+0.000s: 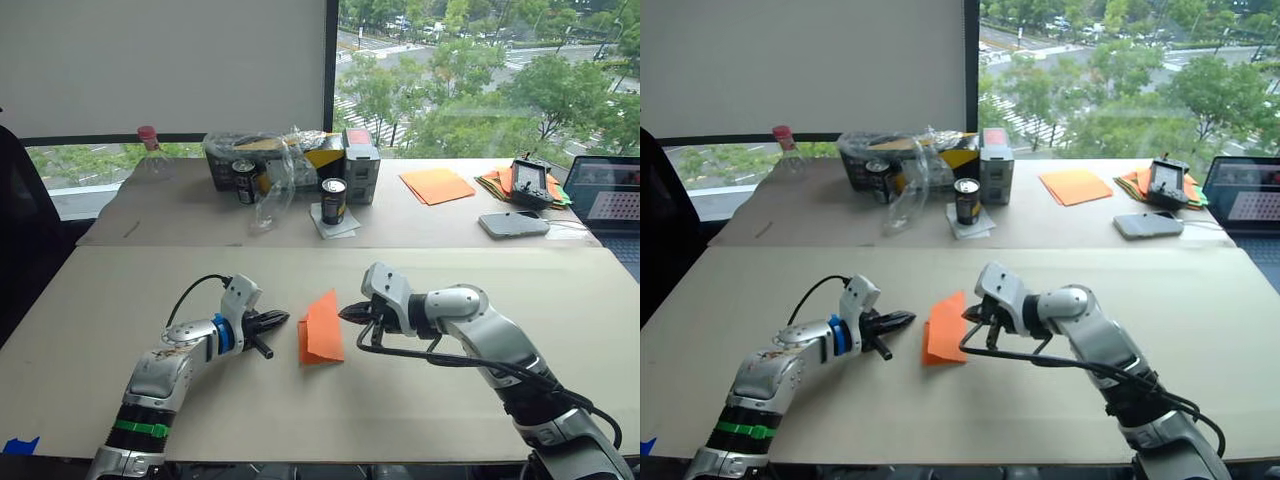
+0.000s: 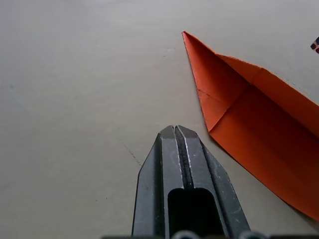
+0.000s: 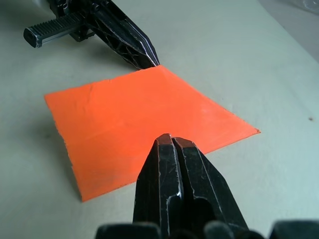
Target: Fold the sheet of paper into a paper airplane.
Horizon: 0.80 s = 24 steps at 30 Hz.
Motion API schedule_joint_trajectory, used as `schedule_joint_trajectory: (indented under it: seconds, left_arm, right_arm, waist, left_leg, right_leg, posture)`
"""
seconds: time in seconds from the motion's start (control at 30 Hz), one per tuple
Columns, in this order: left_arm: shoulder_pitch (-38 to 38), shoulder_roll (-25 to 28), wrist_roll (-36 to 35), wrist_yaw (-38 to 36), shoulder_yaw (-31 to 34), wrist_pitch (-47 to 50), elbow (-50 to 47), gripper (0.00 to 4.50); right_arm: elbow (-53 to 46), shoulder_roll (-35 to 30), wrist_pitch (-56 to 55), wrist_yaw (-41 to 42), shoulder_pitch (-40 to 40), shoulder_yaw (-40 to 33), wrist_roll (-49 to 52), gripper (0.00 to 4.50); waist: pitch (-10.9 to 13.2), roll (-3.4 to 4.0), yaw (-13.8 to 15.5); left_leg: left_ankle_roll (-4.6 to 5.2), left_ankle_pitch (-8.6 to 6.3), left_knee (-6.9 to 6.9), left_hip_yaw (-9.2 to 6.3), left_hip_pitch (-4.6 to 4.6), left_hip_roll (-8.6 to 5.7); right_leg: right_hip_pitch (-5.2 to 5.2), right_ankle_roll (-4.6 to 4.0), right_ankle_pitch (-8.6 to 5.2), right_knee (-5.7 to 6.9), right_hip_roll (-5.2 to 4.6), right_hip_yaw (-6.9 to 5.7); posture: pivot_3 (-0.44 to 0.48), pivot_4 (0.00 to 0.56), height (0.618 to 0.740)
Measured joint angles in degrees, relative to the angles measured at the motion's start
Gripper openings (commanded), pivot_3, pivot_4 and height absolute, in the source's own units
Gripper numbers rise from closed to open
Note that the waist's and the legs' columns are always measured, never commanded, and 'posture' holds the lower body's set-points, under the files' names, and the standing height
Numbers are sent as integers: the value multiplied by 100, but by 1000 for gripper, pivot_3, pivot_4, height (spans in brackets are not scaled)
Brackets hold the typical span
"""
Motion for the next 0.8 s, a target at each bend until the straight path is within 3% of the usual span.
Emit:
schedule_joint_trajectory:
  seconds: [0.33,0.37,0.57,0.7,0.77,0.8]
  left_arm:
    - [-354,76,-216,-376,-9,-21,65,22]
    - [-421,90,-284,-397,74,-9,95,1]
    - [-1335,337,-810,-622,386,823,643,1834]
    - [-1951,146,-820,-391,365,1266,1214,3163]
    - [-2163,205,-922,-499,211,1742,1339,3775]
    - [-2464,297,-1002,-661,-21,2272,1573,3775]
  right_arm:
    - [-1029,-138,1264,-520,633,-450,362,0]
    - [-1115,-143,1432,-558,695,-518,451,290]
    - [-1637,-189,2003,-813,1013,-785,764,2249]
    - [-1762,-325,1854,-860,1060,-766,794,3622]
    - [-1779,-419,1480,-804,1071,-746,725,3629]
    - [-1824,-510,1199,-728,1097,-759,715,3629]
  waist:
    - [2,-2,31]
    - [3,-2,32]
    - [4,-4,9]
    - [8,-11,9]
    - [11,-15,6]
    - [18,-21,2]
  left_leg:
    - [2,0,2,-2,-4,-1]
    - [2,0,2,-2,-4,-1]
    - [3,0,3,-1,-3,-2]
    - [3,0,8,-1,-4,-5]
    - [3,0,8,-1,-4,-5]
    - [3,0,8,-1,-5,-7]
  right_leg:
    - [0,0,0,0,-2,-3]
    - [0,0,0,0,-2,-2]
    - [1,1,0,0,0,-4]
    - [3,1,0,3,-2,-3]
    - [1,2,0,5,-1,-4]
    - [1,3,-1,7,0,-4]
  posture:
    - [0,150,670]
    - [0,150,670]
    - [0,150,670]
    - [0,150,670]
    - [0,150,670]
    - [0,150,670]
